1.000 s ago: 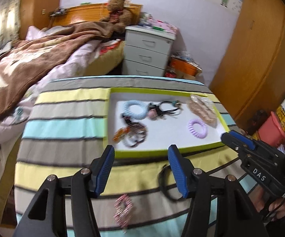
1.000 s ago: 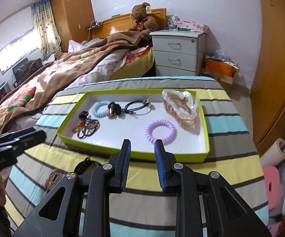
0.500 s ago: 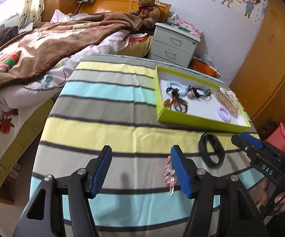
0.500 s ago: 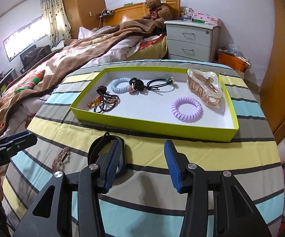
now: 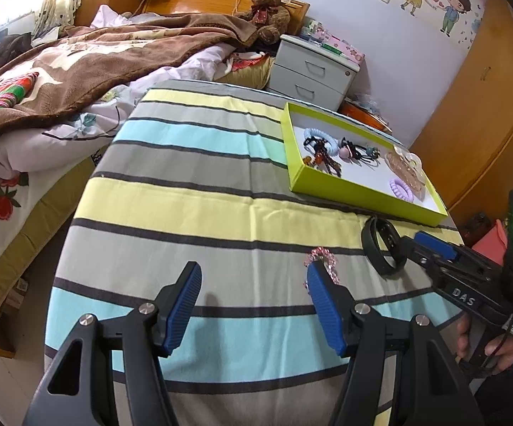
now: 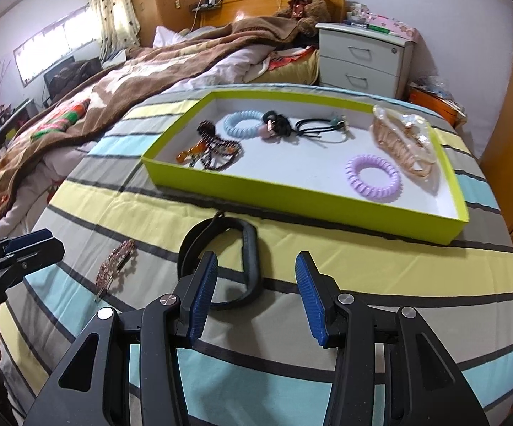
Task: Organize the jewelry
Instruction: 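Grasp the black wristband with the right tool while the left grasps the pink rhinestone clip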
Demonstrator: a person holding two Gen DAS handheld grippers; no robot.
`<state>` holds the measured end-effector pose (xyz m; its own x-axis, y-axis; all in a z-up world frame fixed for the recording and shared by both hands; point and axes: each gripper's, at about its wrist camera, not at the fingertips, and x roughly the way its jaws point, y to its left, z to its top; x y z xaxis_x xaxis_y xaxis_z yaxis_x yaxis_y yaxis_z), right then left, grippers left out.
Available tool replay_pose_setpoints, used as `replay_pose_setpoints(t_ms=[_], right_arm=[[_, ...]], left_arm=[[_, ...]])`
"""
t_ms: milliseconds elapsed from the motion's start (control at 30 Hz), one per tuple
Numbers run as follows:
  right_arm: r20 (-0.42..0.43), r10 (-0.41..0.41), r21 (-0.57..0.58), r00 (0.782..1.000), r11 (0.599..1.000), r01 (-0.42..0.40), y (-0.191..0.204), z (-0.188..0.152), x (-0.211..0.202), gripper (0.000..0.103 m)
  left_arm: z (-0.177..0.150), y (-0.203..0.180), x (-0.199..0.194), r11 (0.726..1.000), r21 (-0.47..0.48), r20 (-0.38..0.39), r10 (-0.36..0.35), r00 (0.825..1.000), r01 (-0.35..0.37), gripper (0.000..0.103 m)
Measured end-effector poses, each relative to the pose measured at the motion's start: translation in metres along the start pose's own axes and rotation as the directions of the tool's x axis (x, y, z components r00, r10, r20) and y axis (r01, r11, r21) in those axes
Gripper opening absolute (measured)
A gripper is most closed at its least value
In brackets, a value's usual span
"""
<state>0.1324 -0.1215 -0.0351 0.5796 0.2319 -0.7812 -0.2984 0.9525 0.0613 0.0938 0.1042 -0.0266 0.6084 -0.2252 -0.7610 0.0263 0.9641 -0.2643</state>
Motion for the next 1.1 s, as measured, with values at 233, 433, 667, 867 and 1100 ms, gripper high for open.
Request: replay_pose_setpoints(t_ms=[233, 433, 667, 867, 1100], right_arm=[[-0.027, -0.012, -0.032, 1.0, 0.999, 0.011, 0.011, 0.0, 0.01, 0.047], [-0.032, -0.04, -0.035, 0.999, 0.999, 0.039, 0.013, 0.001, 0.015, 0.047], [-0.021, -0.062, -0.053, 0.998, 0.997, 0.061, 0.015, -0.002, 0.012, 0.029], [-0.011, -0.063, -0.037, 0.998, 0.997, 0.062, 0.01, -0.005, 0.008, 0.014], [0.006, -0.032, 0.006, 0.999, 0.999, 0.032, -0.002, -0.012, -0.003, 0.013]], left_arm=[[-0.007, 0.001, 0.003, 1.0, 0.0, -0.02, -0.02, 1.0, 0.02, 0.065], [-0.01, 0.003, 0.003, 1.0, -0.007, -0.029, -0.027, 0.999, 0.027, 0.065], [-0.011, 0.001, 0.004, 0.999, -0.007, -0.038, -0.033, 0.999, 0.033, 0.065], [-0.012, -0.006, 0.008, 0.999, 0.007, -0.051, -0.038, 0.998, 0.038, 0.065], [-0.011, -0.018, 0.012, 0.999, 0.028, -0.065, -0.042, 0.997, 0.044, 0.065]])
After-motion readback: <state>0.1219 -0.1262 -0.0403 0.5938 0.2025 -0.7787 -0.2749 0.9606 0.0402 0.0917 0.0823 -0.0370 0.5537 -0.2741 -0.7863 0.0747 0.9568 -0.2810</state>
